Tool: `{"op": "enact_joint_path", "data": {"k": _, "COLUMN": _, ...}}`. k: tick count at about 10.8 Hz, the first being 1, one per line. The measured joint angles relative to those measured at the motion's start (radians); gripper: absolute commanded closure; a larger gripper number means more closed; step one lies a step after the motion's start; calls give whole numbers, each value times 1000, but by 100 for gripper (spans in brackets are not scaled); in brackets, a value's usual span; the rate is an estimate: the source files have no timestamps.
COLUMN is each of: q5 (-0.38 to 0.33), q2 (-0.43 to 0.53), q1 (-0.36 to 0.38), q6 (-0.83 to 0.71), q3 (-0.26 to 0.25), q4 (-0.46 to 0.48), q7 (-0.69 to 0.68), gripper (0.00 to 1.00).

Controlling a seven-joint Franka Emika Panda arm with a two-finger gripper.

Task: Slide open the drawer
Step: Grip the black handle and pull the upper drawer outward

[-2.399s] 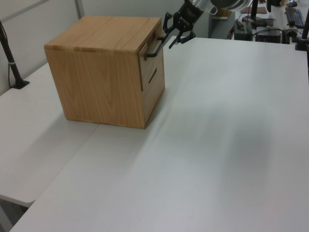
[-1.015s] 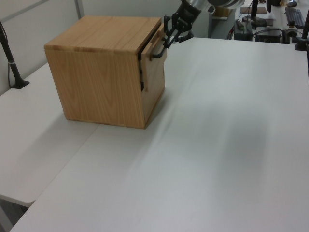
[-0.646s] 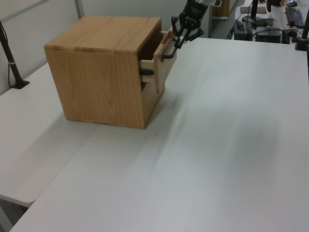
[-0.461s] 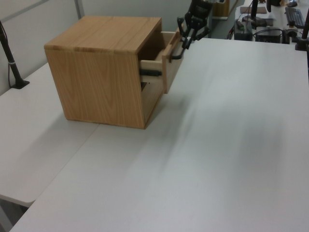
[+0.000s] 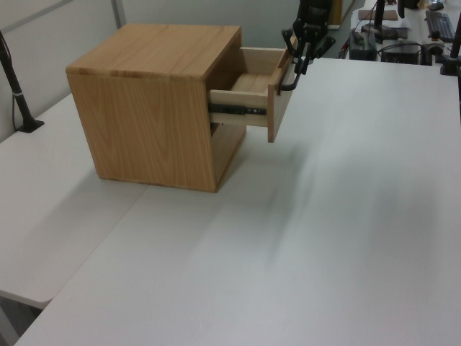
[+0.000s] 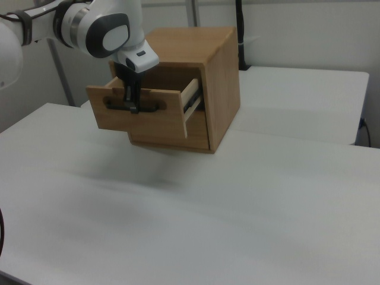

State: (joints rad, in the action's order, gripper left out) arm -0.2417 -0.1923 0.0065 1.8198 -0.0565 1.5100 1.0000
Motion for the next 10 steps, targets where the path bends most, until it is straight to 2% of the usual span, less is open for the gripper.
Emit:
{"op": "enact_joint_path", "data": {"k": 5, "q5": 13, "q2": 42, "q1": -18, "q6": -121, "q3": 0, "q4": 29, "q7": -47, "gripper": 100}}
{"op": "enact_joint_path", "data": {"k": 6, "q5": 16, "q2": 50, "q1": -20, "q6": -136, "q3": 0, "q4": 35, "q7": -53, "gripper": 93}}
{"op": "enact_joint_path", "data": {"k": 9, "q5": 31, "q2": 64, "q1": -26, "q6": -173, "q3": 1, "q4": 45, "q7": -95, "gripper": 45}}
{"op": "enact_joint_path", "data": {"k": 10, "q5": 31, "q2": 71, "q1": -27, "q6": -200, "q3": 7, "q4": 46, "q7": -178, "gripper": 30}}
